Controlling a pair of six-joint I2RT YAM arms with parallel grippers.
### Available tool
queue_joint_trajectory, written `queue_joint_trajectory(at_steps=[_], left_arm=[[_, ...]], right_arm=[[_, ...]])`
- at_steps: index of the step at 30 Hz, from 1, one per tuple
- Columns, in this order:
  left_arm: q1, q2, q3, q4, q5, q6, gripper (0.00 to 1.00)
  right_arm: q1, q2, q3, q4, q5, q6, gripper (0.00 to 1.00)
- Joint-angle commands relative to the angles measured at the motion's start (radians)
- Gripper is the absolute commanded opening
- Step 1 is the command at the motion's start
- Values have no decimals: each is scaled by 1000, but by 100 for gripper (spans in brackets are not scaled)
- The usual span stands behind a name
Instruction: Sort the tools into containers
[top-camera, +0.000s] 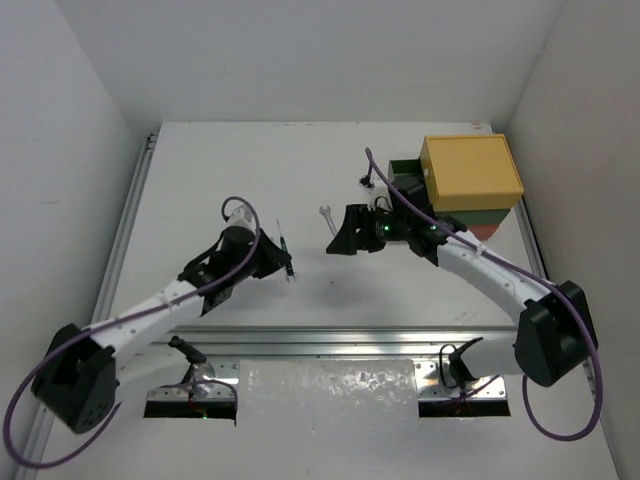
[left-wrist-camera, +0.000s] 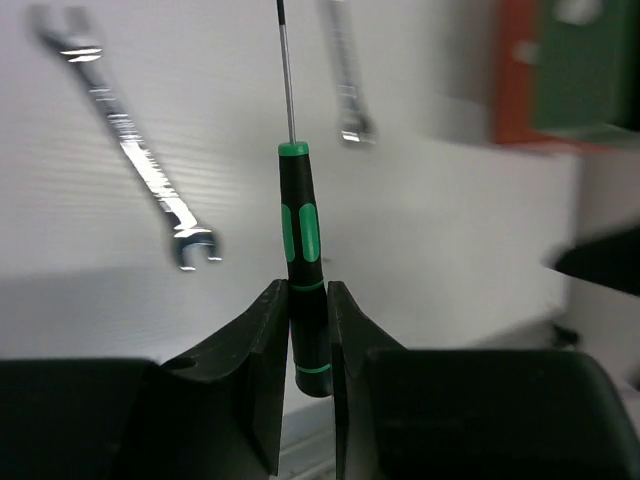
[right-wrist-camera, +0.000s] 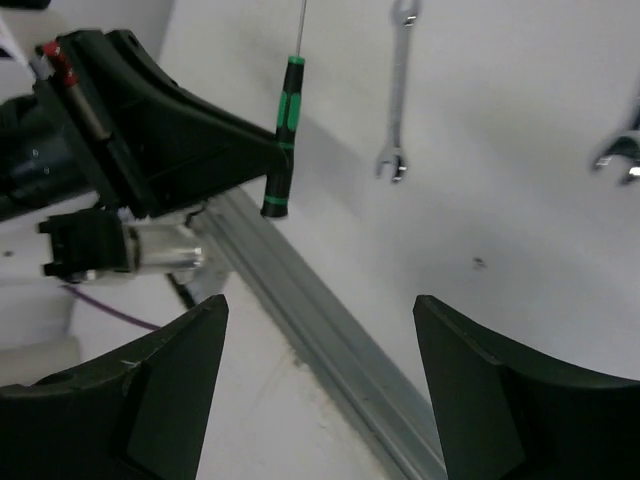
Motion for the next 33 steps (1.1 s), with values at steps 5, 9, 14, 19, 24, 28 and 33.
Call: queue_joint_trajectory(at_steps=[5,9,14,19,24,28,33], left_arm=[[-24,-240,-150,443,372,63,0],[-25,-240,-148,501,485,64,0],[-27,-232,-154,535,517,47,0],[-27,-246,-115,402,435,72,65],[-27,-264,37,34,162,124,100],[-25,-276,105,-246,-18,152,100],[-25,-295,116,-301,-30,178,100]], right_arm=[[60,40,-89,534,-117,383,76],[138,92,-34,517,-49,376,75],[167,137,-8,531,-26,385,44],[173,106,-16,502,10,345,0],[132,97,267,-31,310,1,0],[13,245,515,-469,627,-175,0],[-144,393,733,-602,852,-293,0]])
